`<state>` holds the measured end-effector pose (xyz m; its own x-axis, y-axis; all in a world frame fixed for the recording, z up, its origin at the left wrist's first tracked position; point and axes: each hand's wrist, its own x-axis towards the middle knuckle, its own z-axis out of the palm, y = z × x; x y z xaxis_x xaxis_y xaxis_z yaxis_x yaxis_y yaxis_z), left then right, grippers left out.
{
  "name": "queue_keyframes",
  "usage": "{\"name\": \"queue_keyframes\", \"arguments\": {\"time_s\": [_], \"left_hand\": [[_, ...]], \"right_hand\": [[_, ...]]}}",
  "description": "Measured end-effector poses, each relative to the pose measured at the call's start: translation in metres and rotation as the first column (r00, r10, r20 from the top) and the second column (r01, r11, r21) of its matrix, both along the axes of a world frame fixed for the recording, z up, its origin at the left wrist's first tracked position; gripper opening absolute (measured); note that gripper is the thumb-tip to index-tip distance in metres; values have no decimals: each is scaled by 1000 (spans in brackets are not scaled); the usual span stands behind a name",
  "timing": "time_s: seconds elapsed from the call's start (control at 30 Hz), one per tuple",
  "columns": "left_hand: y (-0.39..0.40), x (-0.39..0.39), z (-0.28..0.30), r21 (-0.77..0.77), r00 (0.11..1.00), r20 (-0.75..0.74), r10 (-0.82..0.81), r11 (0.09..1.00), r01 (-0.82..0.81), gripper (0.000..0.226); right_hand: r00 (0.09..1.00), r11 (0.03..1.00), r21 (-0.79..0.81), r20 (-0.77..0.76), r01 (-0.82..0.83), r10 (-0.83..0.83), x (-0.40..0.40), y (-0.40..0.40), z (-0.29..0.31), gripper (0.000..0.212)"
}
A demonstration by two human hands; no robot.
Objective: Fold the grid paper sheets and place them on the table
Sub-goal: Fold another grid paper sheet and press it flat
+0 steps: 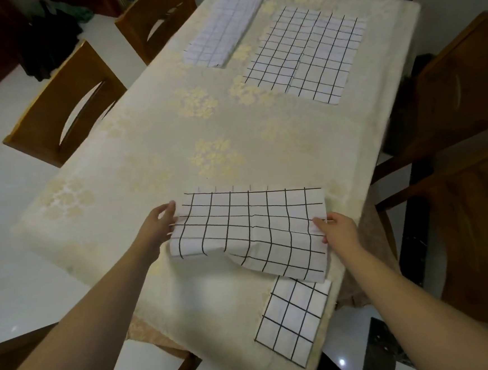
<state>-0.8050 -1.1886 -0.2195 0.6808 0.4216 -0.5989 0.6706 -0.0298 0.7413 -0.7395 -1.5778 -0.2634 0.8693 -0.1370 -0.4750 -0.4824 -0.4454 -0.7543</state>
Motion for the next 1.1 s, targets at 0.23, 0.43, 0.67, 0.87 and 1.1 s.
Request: {"name": "queue_keyframes", "arguments": {"time_s": [0.23, 0.43, 0.67, 0.87, 1.1], "left_hand": [[-12, -62, 1, -113, 981, 52, -186, 975, 191, 73], [-31, -65, -18, 67, 998, -16, -62, 996, 63, 14], [-39, -62, -25, 76, 1000, 10, 23, 997, -24, 20], [-37, -69, -31, 100, 998, 27, 57, 993, -60, 41], [-27, -73, -32, 277, 999, -5, -46, 960, 45, 48]], "right_hand": [[997, 998, 33, -66, 49, -46, 3, -9, -2, 28], [994, 996, 91, -107, 22, -12, -1, -6, 6, 40], [961, 983, 175, -256, -56, 100, -46, -25, 29, 53], [958, 952, 292, -231, -96, 167, -80, -15, 30, 68], [985, 973, 224, -147, -58, 93, -83, -17, 20, 67]]}}
